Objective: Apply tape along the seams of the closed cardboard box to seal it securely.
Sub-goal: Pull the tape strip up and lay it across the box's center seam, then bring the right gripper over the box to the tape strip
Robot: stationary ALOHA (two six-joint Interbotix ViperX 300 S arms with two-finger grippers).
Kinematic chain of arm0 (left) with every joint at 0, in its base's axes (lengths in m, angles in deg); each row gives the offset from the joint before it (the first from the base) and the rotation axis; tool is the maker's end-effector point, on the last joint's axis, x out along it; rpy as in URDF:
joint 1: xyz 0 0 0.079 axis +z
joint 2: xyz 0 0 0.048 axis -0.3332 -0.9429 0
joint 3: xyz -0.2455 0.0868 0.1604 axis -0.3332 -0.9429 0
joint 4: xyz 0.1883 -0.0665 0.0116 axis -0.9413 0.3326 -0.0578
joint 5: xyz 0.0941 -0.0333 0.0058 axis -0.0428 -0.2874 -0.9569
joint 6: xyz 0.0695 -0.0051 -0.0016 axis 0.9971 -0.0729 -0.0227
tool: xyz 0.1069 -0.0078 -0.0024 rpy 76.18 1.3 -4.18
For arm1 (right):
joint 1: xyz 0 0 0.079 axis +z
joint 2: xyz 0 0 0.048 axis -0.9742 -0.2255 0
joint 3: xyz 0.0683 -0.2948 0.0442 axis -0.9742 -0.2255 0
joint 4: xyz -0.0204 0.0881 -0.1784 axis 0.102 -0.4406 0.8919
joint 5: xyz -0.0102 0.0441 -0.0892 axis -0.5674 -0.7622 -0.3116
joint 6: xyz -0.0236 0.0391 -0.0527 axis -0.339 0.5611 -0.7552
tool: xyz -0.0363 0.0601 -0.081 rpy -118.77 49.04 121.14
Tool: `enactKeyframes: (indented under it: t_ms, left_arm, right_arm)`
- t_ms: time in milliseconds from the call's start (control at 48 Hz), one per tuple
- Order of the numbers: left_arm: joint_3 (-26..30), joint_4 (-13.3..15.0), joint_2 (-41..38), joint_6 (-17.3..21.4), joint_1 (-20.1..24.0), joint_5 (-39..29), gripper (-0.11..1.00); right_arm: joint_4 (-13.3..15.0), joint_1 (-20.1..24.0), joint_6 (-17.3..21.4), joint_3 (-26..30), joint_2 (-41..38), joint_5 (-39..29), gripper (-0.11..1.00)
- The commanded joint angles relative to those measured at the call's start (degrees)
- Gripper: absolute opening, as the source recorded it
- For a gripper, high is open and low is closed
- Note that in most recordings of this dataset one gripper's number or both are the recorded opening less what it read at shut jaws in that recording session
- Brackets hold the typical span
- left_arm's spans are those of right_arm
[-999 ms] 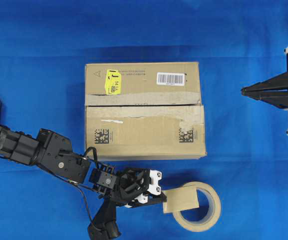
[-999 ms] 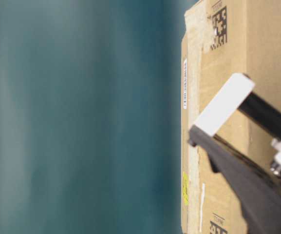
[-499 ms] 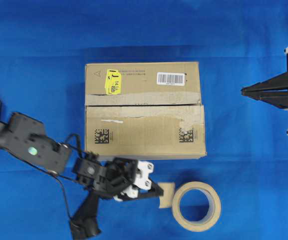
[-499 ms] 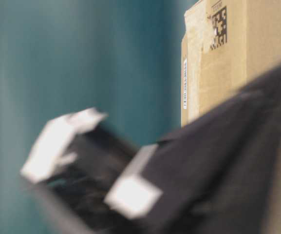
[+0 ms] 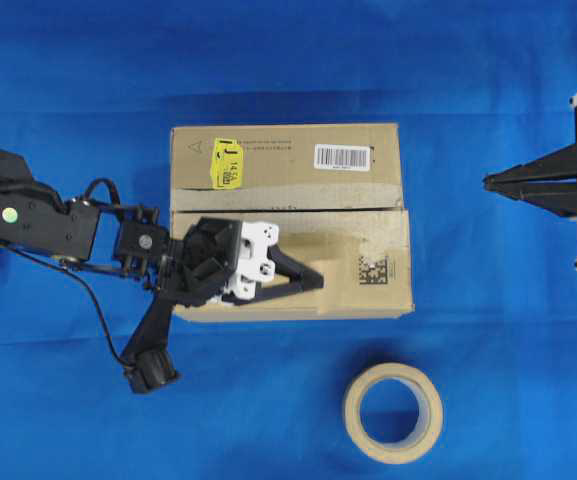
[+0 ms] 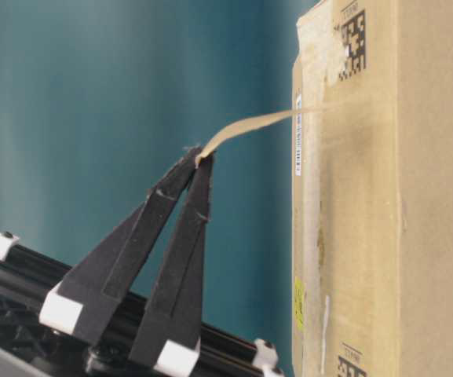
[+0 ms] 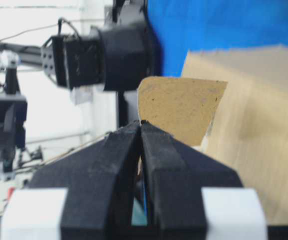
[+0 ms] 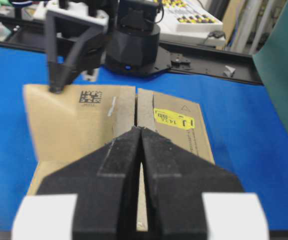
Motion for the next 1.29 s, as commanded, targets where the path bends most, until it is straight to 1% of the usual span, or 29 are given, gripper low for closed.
enactKeyframes:
  t_ms: [0,146,375,624,895,1103,1270]
  left_arm:
    - [0.35,0.0,1.67,1.41,1.85,0.26,0.0]
    - [-0.26,0.0,2.11,3.52,4.48,0.26,0.0]
    - [-0.62,0.0,2.55,3.69,7.21,0.18,0.0]
    - [-1.05,0.0,2.72,3.08,7.38,-1.58,0.0]
    - [-1.58,0.0,3.16,3.69,7.38,-8.7,0.0]
    - [-2.55,0.0,3.87,3.78,7.47,-9.84,0.0]
    - [-3.87,-0.09,4.92,3.87,8.44,-11.34,0.0]
  right_arm:
    - [-0.09,-0.09,-0.18,1.14,-0.18,0.18,0.02]
    - [-0.09,-0.44,-0.26,1.14,-0.18,0.26,0.02]
    - [0.0,-0.97,-0.35,1.05,-0.26,0.26,0.02]
    - [0.09,-1.67,-0.44,1.05,-0.26,0.18,0.02]
    - [0.09,-1.93,-0.44,1.05,-0.35,0.35,0.02]
    - [0.09,-2.02,-0.44,1.14,-0.35,0.44,0.02]
    - [0.09,-2.02,-0.44,1.14,-0.44,1.14,0.02]
